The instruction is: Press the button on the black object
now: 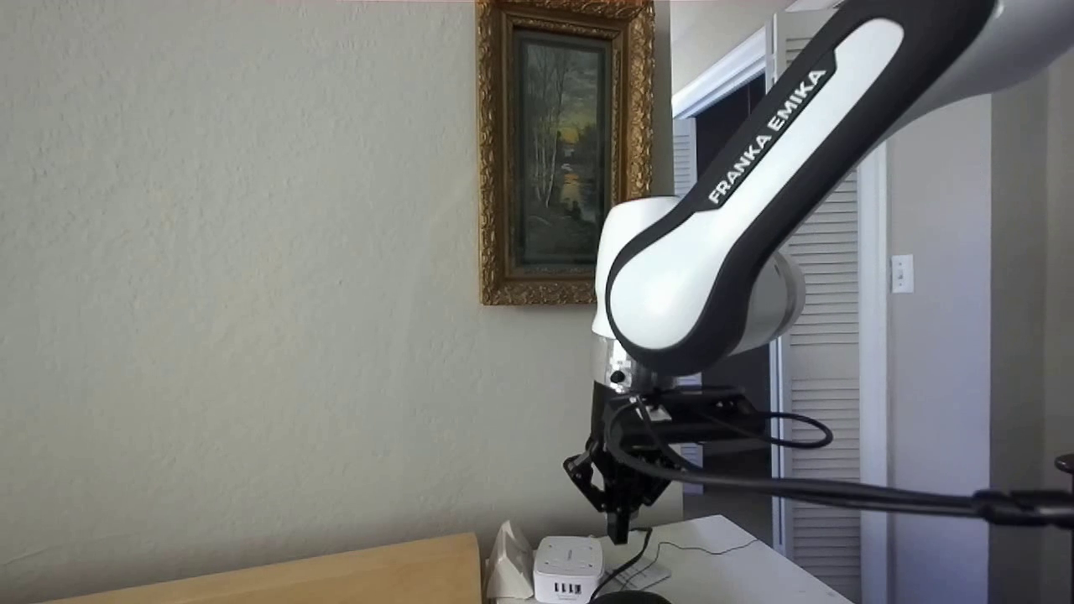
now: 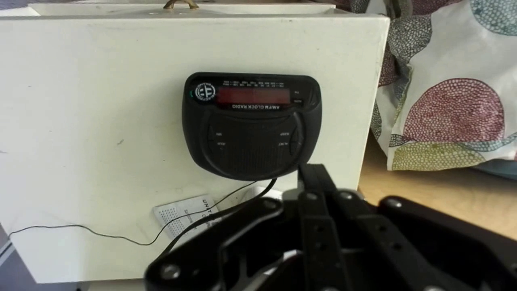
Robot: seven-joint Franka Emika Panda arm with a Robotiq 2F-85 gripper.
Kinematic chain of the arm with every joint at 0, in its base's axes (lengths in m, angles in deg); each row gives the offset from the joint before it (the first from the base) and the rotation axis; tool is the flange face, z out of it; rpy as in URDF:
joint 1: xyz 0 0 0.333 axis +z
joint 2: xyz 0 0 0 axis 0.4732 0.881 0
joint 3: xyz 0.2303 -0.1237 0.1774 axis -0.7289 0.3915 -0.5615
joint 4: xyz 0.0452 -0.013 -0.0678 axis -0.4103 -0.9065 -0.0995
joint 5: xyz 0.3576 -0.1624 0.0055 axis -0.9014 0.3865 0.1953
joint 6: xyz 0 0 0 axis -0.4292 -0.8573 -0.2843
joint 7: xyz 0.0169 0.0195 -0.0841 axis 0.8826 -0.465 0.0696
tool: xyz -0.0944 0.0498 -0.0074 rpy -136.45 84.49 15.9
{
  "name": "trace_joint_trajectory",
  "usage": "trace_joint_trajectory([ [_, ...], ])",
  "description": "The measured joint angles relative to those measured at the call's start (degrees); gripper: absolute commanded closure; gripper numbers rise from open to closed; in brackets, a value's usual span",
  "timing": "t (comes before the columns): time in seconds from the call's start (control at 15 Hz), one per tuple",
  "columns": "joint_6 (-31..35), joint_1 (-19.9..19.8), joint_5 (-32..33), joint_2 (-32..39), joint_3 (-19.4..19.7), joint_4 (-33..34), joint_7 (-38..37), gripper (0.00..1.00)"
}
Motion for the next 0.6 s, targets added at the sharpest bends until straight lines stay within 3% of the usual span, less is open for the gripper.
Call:
trace_joint_trajectory([
  [0.33, -6.52, -0.78, 3.75, -7.62, -0.22, -2.19, -6.74, 1.0],
  [0.4, -7.93, -1.31, 4.26, -9.03, -0.54, -2.75, -7.79, 0.74],
  [0.6, -12.94, -3.92, 4.62, -12.82, -2.35, -4.36, -8.78, 0.6],
])
